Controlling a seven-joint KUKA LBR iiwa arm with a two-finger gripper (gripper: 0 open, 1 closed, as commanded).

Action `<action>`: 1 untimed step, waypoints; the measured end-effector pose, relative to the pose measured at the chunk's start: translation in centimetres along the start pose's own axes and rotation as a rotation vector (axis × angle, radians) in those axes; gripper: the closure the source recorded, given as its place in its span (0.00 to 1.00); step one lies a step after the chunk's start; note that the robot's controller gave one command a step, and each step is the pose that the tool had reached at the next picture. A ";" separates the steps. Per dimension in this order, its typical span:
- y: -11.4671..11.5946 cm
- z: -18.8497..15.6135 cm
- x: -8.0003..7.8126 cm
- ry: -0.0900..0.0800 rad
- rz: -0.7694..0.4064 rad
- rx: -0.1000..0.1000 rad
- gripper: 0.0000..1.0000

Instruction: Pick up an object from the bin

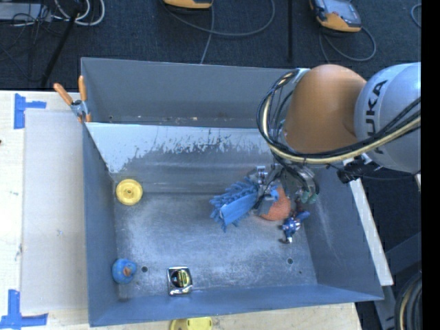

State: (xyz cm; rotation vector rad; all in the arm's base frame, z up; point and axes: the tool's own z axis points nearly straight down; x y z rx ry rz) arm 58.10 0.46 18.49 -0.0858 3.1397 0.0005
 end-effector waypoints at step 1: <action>-0.6 -4.8 -1.1 0.002 -0.006 0.000 1.00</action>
Offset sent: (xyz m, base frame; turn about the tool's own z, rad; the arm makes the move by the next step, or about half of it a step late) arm -0.0004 0.0140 0.1094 0.0324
